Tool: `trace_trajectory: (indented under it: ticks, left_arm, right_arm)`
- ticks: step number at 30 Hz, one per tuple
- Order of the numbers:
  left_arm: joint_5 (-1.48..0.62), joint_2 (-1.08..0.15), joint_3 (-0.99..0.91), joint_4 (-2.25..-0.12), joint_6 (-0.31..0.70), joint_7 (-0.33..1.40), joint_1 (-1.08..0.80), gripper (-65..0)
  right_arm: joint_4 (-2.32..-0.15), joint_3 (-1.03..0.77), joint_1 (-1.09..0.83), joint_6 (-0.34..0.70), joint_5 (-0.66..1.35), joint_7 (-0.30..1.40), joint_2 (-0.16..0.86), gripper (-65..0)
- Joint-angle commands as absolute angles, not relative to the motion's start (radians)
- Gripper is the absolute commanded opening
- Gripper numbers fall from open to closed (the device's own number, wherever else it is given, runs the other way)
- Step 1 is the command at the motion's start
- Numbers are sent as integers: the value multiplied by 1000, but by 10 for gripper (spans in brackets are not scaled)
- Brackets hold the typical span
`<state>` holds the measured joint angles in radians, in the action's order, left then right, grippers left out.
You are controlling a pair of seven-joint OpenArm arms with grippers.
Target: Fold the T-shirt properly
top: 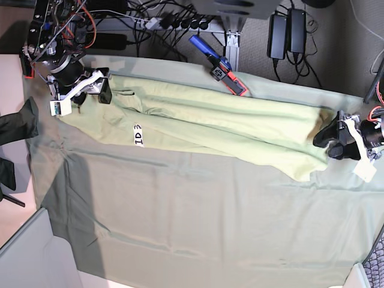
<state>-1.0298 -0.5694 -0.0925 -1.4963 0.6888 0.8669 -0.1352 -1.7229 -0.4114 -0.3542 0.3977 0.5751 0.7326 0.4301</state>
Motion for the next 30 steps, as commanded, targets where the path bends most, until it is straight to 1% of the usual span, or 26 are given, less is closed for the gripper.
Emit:
trace_trajectory:
  ticks: [1,5,8,12,15,19,20,21,23,24,25,28,30]
  left_arm:
    - [-1039,-572,-110,-1502,698,846,-123,-175]
    - [-953,-506,-174,-1461,698,813,-122,-175]
    - [-907,-484,-242,-1433,698,777,-122,-175]
    - [-926,-482,-340,-1430,698,767,-120,-175]
    - [-990,-482,-402,-1448,698,767,-110,-175]
    - [-1030,-480,-376,-1500,698,767,-55,-180]
    - [-1018,-478,-349,-1510,698,765,-36,-209]
    - [-994,-474,-315,-1514,698,759,-14,-284]
    - [-901,-463,-241,-1514,698,730,25,-512]
    - [-847,-454,-207,-1512,698,704,39,-591]
    - [-791,-445,-176,-1512,698,676,49,-641]
    - [-597,-429,-95,-1496,698,603,62,-650]
    - [-512,-430,-55,-1458,698,550,64,-650]
  right_arm:
    - [-1737,-421,-346,453,585,707,445,-205]
    - [-1737,-421,-347,453,583,712,445,-205]
    - [-1737,-421,-347,453,583,712,446,-205]
    - [-1737,-421,-347,453,585,711,445,-205]
    - [-1737,-421,-347,453,584,711,445,-205]
    - [-1737,-421,-347,453,588,711,445,-205]
    - [-1737,-421,-347,453,588,711,445,-205]
    - [-1737,-421,-347,453,588,710,445,-205]
    - [-1737,-421,-347,453,587,709,446,-205]
    - [-1737,-421,-347,453,587,709,446,-205]
    - [-1737,-421,-347,453,587,709,445,-205]
    - [-1737,-421,-347,453,587,709,446,-205]
    - [-1737,-421,-347,453,587,707,446,-205]
